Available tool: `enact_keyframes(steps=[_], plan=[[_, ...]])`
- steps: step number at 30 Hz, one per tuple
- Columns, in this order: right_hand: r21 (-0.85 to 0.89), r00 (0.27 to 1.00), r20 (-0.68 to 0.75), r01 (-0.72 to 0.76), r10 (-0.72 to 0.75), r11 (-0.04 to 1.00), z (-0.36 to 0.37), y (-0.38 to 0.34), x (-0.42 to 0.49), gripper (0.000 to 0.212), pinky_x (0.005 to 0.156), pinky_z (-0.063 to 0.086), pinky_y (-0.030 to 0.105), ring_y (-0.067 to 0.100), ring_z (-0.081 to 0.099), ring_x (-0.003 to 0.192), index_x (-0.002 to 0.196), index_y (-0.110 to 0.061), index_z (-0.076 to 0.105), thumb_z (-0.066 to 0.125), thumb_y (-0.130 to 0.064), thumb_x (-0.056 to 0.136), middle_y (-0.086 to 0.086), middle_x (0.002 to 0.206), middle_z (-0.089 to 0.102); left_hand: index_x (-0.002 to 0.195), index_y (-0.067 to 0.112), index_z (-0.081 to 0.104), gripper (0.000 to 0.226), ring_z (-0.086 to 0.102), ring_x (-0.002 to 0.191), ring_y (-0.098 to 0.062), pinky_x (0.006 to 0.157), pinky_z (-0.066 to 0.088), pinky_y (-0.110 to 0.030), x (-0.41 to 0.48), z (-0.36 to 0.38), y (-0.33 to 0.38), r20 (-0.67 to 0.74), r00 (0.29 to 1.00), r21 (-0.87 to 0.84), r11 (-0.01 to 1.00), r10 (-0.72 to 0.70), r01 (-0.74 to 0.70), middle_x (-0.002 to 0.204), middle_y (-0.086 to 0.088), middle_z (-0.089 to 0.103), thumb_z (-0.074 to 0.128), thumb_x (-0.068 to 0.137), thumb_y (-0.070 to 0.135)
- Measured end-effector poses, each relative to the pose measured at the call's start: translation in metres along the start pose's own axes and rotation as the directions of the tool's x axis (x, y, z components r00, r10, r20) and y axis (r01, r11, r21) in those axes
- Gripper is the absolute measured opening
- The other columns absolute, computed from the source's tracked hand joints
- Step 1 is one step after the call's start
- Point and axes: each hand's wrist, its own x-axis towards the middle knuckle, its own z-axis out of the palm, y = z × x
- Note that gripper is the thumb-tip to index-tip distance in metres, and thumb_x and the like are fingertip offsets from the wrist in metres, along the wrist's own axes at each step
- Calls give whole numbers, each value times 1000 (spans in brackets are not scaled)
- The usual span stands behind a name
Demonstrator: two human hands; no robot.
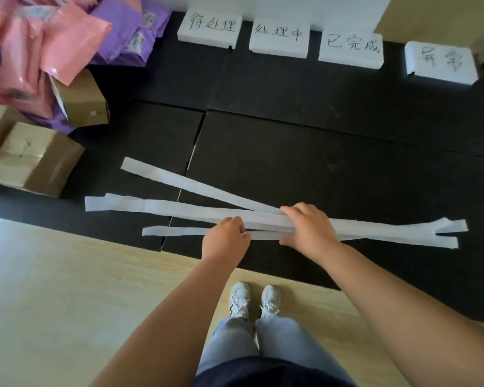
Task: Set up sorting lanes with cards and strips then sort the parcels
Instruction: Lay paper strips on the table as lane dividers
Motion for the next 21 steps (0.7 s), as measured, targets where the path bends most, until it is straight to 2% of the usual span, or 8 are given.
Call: enact_keyframes(steps=[3, 7, 11, 13, 15, 19, 21], plan=[[-5, 1000, 1, 19, -19, 1000, 1, 3, -3, 66, 109, 40, 39, 19, 45, 125, 148, -28, 39, 70, -30, 89, -3, 135, 47, 98, 22, 59, 9, 50, 65, -7, 57, 40, -19, -3, 6, 1, 15, 1000, 18, 1000, -14, 14, 83, 8, 53, 54, 99, 29], [-35, 998, -34, 51, -52, 998, 1, 3, -2, 50, 100, 43, 35, 18, 49, 115, 141, -27, 47, 64, -28, 94, -2, 125, 51, 108, 21, 61, 14, 49, 74, -7, 62, 38, -19, -2, 6, 4, -37, 999, -22, 1000, -15, 15, 93, 9, 53, 56, 98, 28], [25, 998, -64, 15, -13, 1000, -3, 0, 6, 43, 95, 47, 33, 16, 54, 110, 136, -27, 51, 63, -32, 95, -3, 120, 55, 125, 22, 61, 28, 53, 95, -10, 73, 43, -24, 6, -4, 9, -68, 997, -95, 995, -25, 19, 118, 6, 59, 55, 98, 27], [66, 998, -57, -25, 29, 998, -7, -5, 12, 42, 92, 50, 33, 16, 57, 108, 134, -27, 52, 64, -33, 94, -3, 118, 58, 133, 23, 59, 35, 58, 112, -14, 84, 48, -26, 10, -11, 12, -78, 994, -169, 984, -78, 64, 134, 5, 56, 56, 98, 26], [130, 997, -45, -54, 61, 990, -11, -10, 19, 40, 91, 52, 34, 16, 60, 107, 130, -26, 53, 66, -34, 93, -3, 116, 60, 136, 25, 58, 38, 58, 119, -15, 91, 46, -25, 14, -19, 15, -86, 987, -240, 964, -135, 111, 142, 5, 53, 58, 98, 26], [266, 998, -55, -26, 43, 964, -18, -24, 33, 43, 84, 50, 29, 16, 60, 107, 129, -24, 54, 69, -35, 91, -3, 117, 59, 138, 25, 56, 40, 60, 116, -15, 84, 42, -21, 23, -31, 20, -130, 975, -305, 943, -182, 135, 147, 4, 49, 59, 98, 25], [324, 999, -47, -4, 21, 946, -22, -31, 39, 49, 88, 50, 30, 17, 59, 112, 135, -22, 51, 68, -36, 92, -2, 123, 58, 137, 23, 56, 39, 61, 113, -14, 82, 43, -20, 24, -35, 19, -162, 971, -321, 940, -178, 119, 144, 3, 51, 59, 98, 24]])
